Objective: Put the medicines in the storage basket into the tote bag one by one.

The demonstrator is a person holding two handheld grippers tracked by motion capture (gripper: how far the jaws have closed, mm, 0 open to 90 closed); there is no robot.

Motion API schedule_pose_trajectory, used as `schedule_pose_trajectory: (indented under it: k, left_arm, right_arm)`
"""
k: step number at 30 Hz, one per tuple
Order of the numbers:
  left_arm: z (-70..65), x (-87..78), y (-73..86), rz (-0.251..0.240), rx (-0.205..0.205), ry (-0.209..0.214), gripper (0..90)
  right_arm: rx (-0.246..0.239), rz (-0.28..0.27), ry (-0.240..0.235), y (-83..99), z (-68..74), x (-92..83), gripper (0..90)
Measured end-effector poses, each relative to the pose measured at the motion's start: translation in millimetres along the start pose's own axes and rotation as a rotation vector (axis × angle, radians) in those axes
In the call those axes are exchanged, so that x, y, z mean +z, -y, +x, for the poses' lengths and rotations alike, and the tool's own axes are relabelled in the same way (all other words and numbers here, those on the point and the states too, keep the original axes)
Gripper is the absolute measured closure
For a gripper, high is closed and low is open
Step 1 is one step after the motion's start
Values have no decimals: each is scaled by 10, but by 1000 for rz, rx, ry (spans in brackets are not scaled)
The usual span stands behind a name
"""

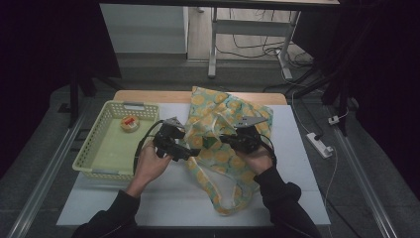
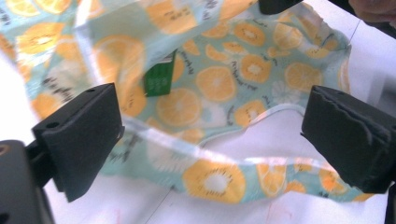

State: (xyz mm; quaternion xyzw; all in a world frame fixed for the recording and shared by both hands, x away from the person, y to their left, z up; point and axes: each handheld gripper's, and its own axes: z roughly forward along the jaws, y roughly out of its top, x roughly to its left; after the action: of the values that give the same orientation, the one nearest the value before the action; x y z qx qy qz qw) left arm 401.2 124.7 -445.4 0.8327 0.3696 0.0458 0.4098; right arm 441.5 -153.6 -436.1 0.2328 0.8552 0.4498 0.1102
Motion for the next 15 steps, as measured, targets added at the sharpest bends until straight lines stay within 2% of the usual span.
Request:
schedule_pose_trajectory:
  k: [10,15]
  left_arm:
    - [244,-277,132,-44,-51,-27,0]
    - [393,-374,219,-31,-68,-75,0]
  right_arm:
    - [0,3,0,4,-1,2,896]
    - [0,3,0,4,-2,2,896]
